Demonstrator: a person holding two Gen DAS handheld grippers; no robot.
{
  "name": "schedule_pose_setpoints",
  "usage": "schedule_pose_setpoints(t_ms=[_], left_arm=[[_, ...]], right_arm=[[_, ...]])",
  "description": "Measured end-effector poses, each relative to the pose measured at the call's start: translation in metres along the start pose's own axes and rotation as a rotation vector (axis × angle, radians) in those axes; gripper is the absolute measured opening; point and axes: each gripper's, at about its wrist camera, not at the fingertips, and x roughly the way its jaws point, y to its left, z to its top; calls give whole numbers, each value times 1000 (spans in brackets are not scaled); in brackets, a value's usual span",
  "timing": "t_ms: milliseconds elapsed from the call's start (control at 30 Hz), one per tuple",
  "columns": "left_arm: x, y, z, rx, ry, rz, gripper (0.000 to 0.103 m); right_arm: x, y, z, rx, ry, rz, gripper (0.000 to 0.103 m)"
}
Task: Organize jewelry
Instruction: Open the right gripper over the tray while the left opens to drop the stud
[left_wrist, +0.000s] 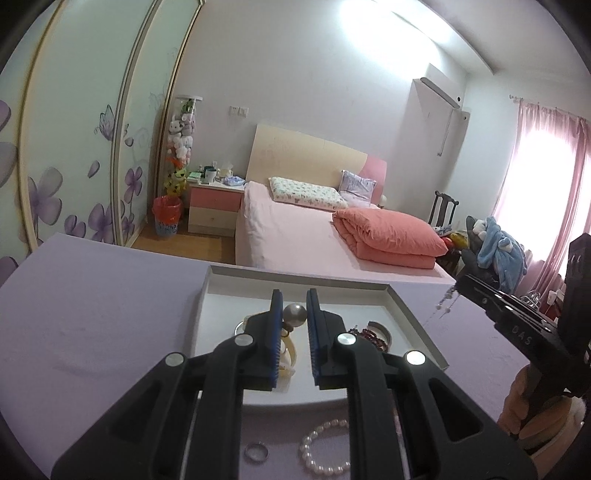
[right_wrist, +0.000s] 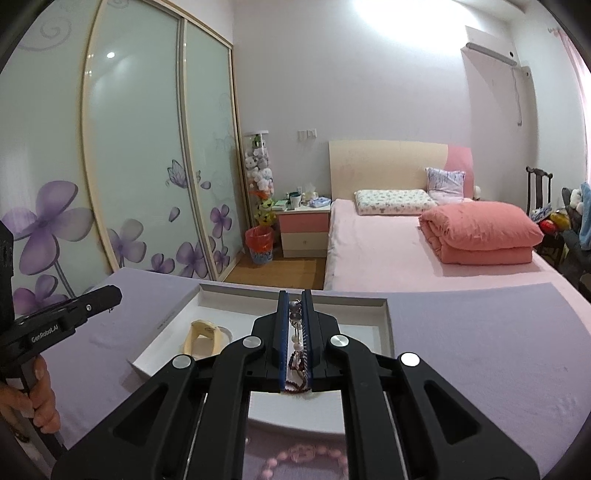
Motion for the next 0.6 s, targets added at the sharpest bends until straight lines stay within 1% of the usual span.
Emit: schedule_pose_setpoints(t_ms=[300,500,567,600], left_arm=[[45,3,-1,11,30,11,14],[69,2,-7,17,66,15,14],[74,1,-10,22,74,16,14],[78,1,-11,25,80,17,14]], right_arm=[[39,-14,-18,56,74,7,8],[51,-13,-28,61,125,20,9],[53,-13,-29,62,136,23,11],[52,-13,-30,63,137,21,18]])
